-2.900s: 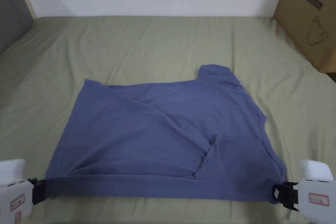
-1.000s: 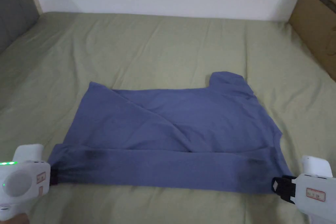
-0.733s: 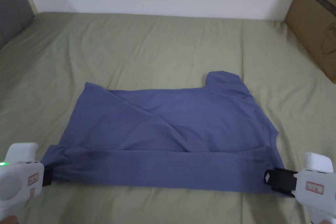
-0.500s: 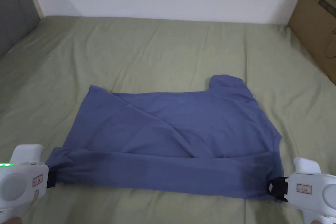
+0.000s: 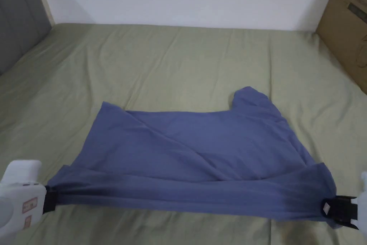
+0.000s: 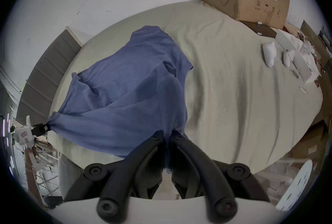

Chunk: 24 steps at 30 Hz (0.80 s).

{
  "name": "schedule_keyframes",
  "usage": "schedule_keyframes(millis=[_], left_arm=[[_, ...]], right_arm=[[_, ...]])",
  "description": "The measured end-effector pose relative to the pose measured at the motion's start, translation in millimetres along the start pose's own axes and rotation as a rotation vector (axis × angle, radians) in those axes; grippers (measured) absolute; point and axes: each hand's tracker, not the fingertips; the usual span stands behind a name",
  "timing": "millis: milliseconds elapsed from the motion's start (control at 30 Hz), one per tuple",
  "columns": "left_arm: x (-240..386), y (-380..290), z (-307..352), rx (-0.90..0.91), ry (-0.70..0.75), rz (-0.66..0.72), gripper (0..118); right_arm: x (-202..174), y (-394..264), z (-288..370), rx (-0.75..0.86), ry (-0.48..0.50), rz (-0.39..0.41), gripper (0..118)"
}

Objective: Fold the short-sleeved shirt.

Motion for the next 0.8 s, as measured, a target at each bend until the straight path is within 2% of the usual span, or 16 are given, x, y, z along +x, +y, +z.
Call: schedule_keyframes(millis=[67,200,233,267,300,333,400,533,600,633,667,700,733,767,800], left_arm=[[2,-21,-4,-0.055,0.0,-0.016,5],[6,-56,-24,-0.137,0.014,-0.105,6],[2,-62,-35,-0.124,0.012,-0.121,11],[3,-64,-36,-0.107,0.034,-0.142,20],[3,-63,-34,-0.097,0.038,-0.133,38],[2,-58,-32,-0.105,0.058,-0.122,55],[-8,-47,-25,-0.104,0.049,-0.058,90],[-19,-19,1,0.03,0.031,0.039,93],[-15,-4,9,0.073,-0.018,0.062,90],[-12,3,13,0.093,-0.042,0.071,80],[-8,10,12,0.099,-0.074,0.077,80],[-4,15,11,0.114,-0.095,0.084,74],[-1,19,8,0.106,-0.084,0.08,59],[12,22,7,0.123,-0.108,0.089,26],[21,24,-2,0.133,-0.134,0.103,0]], right_arm=[[5,-22,-1,-0.042,-0.004,-0.04,5],[12,-62,-19,-0.141,-0.028,0.016,6],[14,-67,-23,-0.144,-0.023,0.018,13],[23,-65,-31,-0.142,-0.02,0.008,27],[24,-64,-32,-0.15,-0.034,-0.002,45],[25,-62,-28,-0.14,-0.04,-0.008,52],[26,-51,-20,-0.11,-0.024,-0.021,55],[7,-23,4,-0.024,-0.058,0.037,55],[0,-6,9,0.014,-0.019,0.046,55],[-5,3,9,0.028,0.0,0.05,55],[-10,12,9,0.039,0.006,0.046,55],[-15,19,7,0.049,0.013,0.048,54],[-21,23,3,0.066,0.014,0.056,49],[-26,27,-1,0.079,0.009,0.062,26],[-27,29,-12,0.093,-0.013,0.048,0]])
